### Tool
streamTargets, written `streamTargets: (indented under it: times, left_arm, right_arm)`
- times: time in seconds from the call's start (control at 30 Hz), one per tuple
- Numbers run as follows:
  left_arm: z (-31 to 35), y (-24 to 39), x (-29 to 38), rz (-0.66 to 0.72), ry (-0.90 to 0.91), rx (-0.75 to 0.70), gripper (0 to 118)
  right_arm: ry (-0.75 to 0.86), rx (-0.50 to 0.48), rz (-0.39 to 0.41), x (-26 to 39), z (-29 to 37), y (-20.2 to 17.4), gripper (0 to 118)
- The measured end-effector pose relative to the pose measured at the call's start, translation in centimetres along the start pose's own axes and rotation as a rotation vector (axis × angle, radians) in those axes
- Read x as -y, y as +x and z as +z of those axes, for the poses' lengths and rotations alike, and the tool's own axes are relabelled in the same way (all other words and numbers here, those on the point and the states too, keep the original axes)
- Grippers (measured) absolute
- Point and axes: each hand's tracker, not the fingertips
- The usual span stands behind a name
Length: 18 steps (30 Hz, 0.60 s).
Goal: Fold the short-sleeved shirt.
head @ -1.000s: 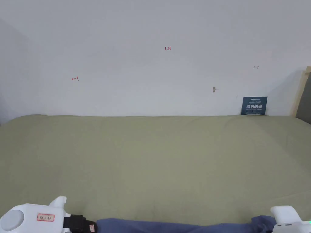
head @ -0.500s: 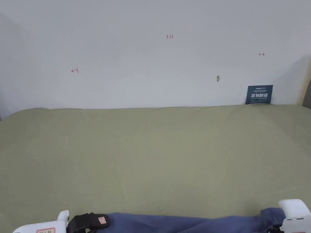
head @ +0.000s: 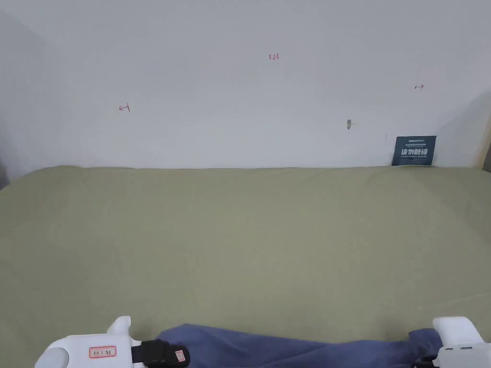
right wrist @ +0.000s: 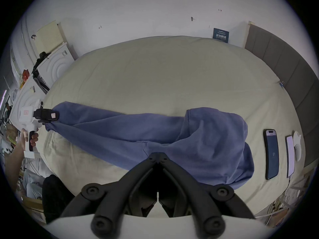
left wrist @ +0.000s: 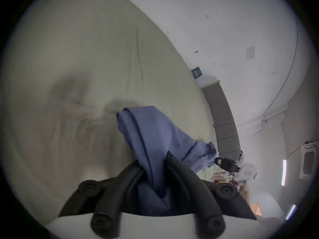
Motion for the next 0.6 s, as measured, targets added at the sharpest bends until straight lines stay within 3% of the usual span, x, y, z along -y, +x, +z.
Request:
streamTargets:
  times: [0.17,0.5,0.53,0.57,0.6]
  left_arm:
    - [-0.7,7.0,0.1,-0.181,-0.011,-0.042,9]
    - [-10.4,16.3,2.6,-0.328,-0.168,0.033,10]
    - [-11.3,16.8,2.9,-0.334,-0.181,0.046,16]
    - [-12.2,17.2,3.1,-0.334,-0.193,0.053,32]
    - [-13.0,17.2,3.5,-0.325,-0.194,0.058,64]
  right_arm:
    - [0.017,-0.001,-0.005,-0.2,0.5,0.5,0]
    - [0.027,-0.001,-0.022,-0.2,0.9,1.4,0]
    - [0.024,0.002,-0.026,-0.2,0.9,1.6,0]
    - [0.022,0.006,-0.030,0.0,0.8,1.7,0]
    - [0.020,0.011,-0.033,0.0,0.7,1.9,0]
